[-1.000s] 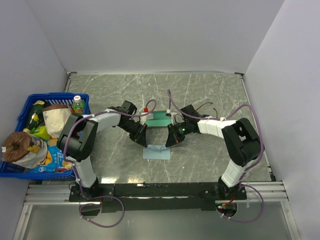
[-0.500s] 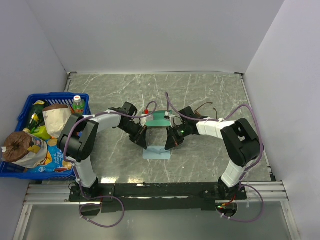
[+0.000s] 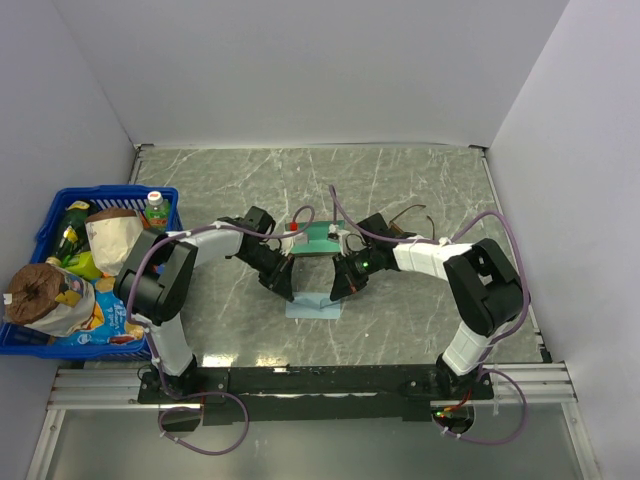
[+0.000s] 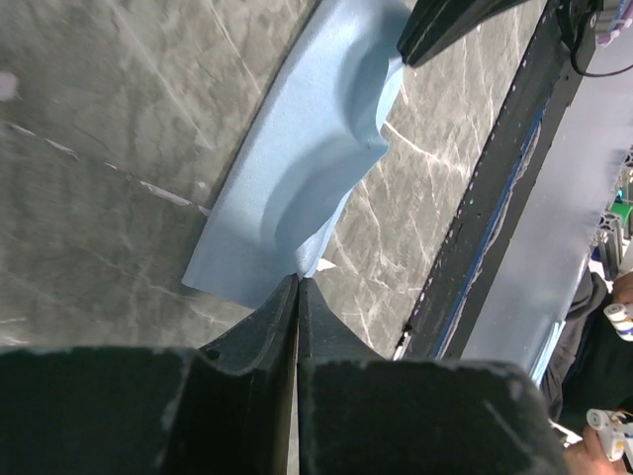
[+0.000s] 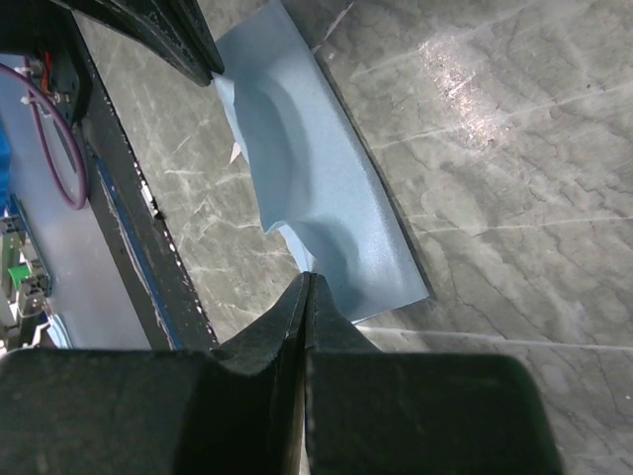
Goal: Organize the sunglasses
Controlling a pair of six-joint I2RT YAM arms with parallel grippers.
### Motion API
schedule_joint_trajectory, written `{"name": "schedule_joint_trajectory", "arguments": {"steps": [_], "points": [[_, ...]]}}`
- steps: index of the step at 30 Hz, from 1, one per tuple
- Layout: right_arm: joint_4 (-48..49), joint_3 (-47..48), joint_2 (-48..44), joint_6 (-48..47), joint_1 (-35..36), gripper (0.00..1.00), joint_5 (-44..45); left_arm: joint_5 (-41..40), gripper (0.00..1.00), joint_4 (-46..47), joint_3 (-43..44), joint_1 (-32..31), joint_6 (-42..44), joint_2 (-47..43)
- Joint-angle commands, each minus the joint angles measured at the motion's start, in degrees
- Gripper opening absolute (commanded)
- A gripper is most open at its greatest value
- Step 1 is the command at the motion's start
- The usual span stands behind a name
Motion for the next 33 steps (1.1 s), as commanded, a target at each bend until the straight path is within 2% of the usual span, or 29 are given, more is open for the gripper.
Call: {"name": "schedule_joint_trajectory", "arguments": {"steps": [1,33], "points": [[-0.51,-0.38,-2.40,-1.68,0.65,0.00,-1.10,2.20,0.08,-0.24,-0.44,-0.50,1.57,-1.86],[-1.47,-0.21,-2.22,-3.09,1.53,0.00,-0.13,2.64,0.08,-0.59,-0.88,-1.20,2.45,-0.98]]}}
